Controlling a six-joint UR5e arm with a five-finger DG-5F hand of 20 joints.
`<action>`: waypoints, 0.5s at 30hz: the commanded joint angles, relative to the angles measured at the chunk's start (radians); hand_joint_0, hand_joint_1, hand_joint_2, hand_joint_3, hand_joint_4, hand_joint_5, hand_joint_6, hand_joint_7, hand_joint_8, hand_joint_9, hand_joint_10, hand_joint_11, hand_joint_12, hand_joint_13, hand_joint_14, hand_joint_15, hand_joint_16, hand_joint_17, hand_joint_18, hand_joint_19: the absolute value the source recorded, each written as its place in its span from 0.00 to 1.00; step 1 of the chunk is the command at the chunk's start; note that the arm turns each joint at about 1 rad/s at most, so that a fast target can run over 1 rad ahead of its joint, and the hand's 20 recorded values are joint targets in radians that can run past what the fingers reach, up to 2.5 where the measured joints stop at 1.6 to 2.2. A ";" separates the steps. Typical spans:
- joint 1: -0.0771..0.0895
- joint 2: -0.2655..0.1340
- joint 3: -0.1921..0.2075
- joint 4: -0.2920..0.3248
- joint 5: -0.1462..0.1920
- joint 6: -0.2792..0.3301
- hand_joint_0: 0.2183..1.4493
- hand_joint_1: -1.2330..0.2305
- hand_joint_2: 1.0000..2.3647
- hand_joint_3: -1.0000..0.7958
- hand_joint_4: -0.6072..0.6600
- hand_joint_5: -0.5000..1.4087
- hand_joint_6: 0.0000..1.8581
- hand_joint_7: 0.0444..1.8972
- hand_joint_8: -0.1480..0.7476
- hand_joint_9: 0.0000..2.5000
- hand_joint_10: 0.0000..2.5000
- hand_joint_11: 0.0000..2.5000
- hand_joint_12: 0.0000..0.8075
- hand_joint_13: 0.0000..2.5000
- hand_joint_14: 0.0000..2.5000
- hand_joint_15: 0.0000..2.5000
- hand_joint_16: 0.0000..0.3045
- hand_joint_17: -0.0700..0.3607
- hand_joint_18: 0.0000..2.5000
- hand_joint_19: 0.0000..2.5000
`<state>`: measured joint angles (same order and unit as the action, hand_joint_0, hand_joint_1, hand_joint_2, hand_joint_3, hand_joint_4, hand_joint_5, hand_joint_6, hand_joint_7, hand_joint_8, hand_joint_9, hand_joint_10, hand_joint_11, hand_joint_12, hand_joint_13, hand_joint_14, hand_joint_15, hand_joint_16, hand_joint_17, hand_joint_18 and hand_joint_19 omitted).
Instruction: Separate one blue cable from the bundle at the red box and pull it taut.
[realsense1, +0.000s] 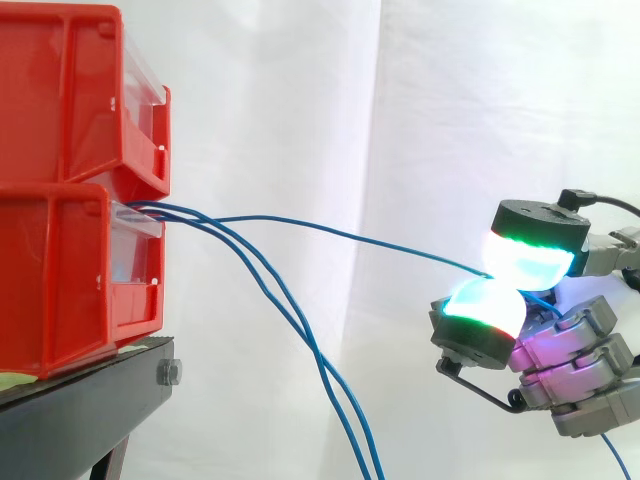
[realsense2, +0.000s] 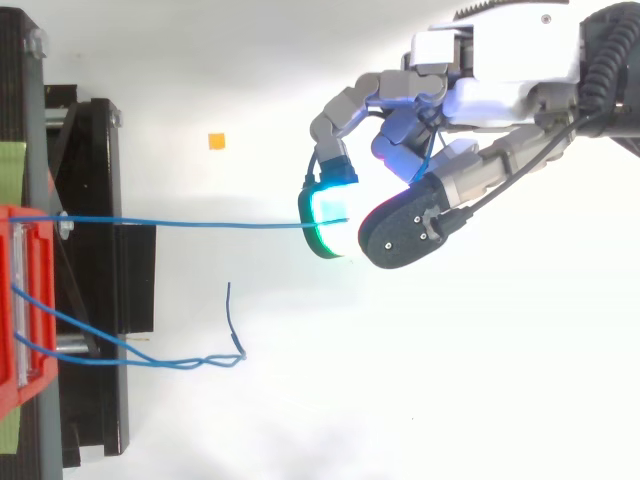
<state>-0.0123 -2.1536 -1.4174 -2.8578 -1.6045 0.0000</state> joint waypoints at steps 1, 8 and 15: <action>0.000 0.000 0.000 0.000 0.000 0.000 0.34 0.35 0.02 0.57 0.46 0.18 0.49 0.63 0.52 0.31 0.77 0.57 0.49 0.30 0.96 0.56 0.12 0.35 0.52 0.82; 0.000 0.000 0.000 0.000 0.000 0.000 0.35 0.34 0.02 0.56 0.46 0.18 0.49 0.63 0.52 0.31 0.77 0.57 0.49 0.30 0.97 0.56 0.12 0.36 0.52 0.81; 0.000 0.000 0.000 0.000 0.000 0.000 0.34 0.35 0.02 0.56 0.46 0.18 0.49 0.63 0.51 0.31 0.77 0.56 0.49 0.30 0.97 0.56 0.12 0.35 0.52 0.82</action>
